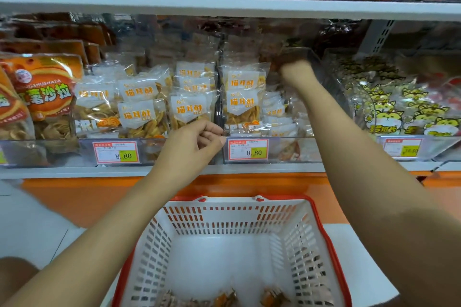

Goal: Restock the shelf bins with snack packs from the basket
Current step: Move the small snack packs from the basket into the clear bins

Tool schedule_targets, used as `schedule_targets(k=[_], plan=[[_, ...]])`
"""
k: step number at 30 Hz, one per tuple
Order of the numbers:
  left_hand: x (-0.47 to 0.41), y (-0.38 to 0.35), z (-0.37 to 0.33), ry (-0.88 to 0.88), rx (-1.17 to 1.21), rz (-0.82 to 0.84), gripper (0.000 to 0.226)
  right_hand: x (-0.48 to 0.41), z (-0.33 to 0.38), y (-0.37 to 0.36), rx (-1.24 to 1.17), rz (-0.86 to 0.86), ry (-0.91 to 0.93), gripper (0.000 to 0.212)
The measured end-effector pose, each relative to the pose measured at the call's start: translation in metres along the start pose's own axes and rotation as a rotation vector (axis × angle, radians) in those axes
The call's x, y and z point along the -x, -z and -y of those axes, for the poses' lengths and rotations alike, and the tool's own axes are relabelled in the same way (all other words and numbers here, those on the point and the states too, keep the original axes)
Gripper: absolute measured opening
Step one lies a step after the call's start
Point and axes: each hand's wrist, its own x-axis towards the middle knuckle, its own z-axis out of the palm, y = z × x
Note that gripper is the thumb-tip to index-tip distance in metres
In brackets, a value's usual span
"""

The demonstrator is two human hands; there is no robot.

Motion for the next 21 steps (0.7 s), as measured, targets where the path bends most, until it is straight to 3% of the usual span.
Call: schedule_targets(k=[4, 5, 7, 10, 15, 18, 21], plan=[[0.023, -0.002, 0.008, -0.017, -0.031, 0.054, 0.008, 0.052, -0.004, 0.025, -0.059, -0.166, 0.108, 0.019], [0.031, -0.001, 0.009, -0.033, -0.048, 0.068, 0.002, 0.072, -0.005, 0.031, -0.08, -0.181, 0.137, 0.023], [0.045, -0.001, 0.014, -0.066, -0.108, 0.123, 0.016, 0.115, -0.005, 0.041, -0.124, -0.129, 0.214, 0.033], [0.062, -0.002, 0.026, -0.007, -0.263, 0.298, 0.032, 0.165, -0.004, 0.046, -0.076, 0.153, 0.248, 0.038], [0.085, -0.019, 0.064, 0.103, -0.589, 0.61, 0.021, 0.205, -0.034, 0.021, 0.287, 0.738, 0.101, 0.037], [0.099, -0.027, 0.094, 0.218, -0.679, 0.792, 0.02, 0.22, -0.094, -0.021, 0.576, 0.883, -0.033, 0.024], [0.106, -0.027, 0.118, 0.268, -0.819, 0.92, 0.027, 0.243, -0.153, -0.052, 0.59, 0.957, -0.165, 0.019]])
